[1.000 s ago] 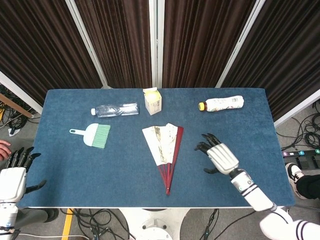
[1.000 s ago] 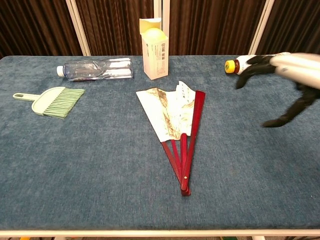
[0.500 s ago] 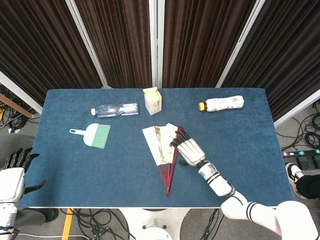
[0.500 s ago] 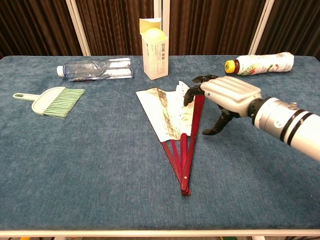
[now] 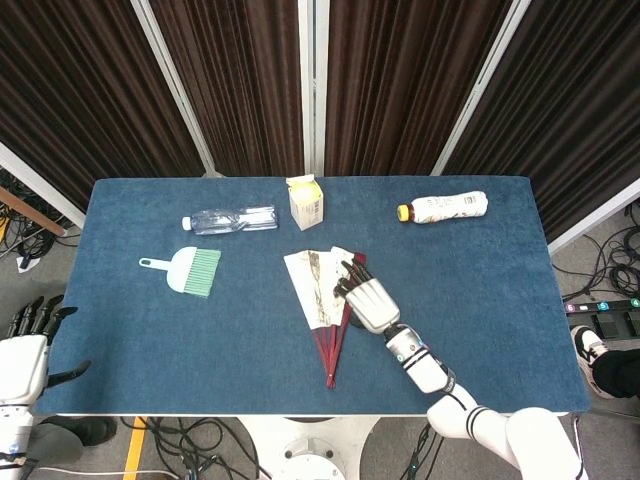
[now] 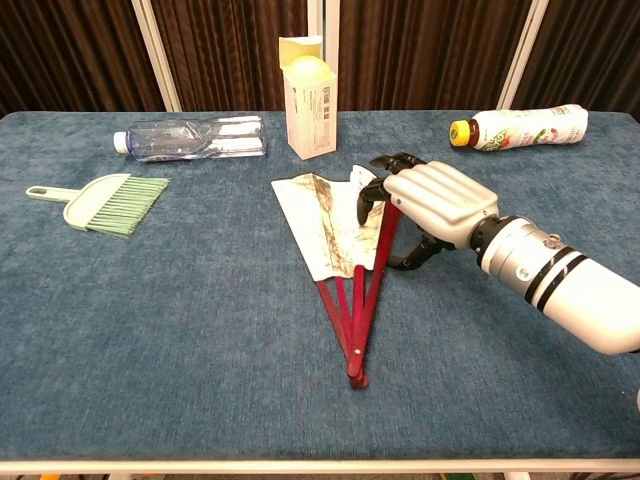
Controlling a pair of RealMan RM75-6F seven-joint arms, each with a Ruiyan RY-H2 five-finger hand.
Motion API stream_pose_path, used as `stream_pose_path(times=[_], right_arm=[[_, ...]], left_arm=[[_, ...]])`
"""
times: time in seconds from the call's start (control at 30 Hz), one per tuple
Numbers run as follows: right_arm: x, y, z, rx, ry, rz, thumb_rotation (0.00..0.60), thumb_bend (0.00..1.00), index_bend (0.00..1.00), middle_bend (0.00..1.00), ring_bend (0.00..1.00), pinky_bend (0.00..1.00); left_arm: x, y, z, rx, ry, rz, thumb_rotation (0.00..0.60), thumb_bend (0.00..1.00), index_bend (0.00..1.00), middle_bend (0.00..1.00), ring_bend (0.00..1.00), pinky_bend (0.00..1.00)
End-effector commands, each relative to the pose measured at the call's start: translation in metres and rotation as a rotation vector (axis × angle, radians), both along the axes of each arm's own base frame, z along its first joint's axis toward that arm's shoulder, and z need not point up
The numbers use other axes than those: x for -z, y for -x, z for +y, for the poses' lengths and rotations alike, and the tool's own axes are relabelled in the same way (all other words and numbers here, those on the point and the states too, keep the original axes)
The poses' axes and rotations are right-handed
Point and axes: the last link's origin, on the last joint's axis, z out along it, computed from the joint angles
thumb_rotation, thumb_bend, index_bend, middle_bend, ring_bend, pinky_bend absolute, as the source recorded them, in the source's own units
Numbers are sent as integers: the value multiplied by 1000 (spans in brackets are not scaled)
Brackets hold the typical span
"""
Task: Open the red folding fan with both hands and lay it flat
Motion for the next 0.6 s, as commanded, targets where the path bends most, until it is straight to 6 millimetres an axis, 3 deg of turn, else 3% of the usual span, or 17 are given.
stream_pose_path(times=[0.03,0.33,0.43,0.6], right_arm=[[8,-7,3,-48,-6,-16,600,274,450,353,66,0],[12,-21,-5,-196,-24,84,600,673,461,372,94,0],[6,-30,-10,-258,-20,94,600,791,516,402,138,15],[-18,-45,-19,-337,-10,41,600,835,665,503,217,50]], left_arm=[[0,0,0,-1,-1,0,600,0,229,99,15,78],[-3,-3,3,16,-16,2,600,0,229,99,14,78],[-4,-5,5,29,-22,1,600,0,229,99,14,78],[-7,-13,14,74,-28,-28,600,0,229,99,14,78]])
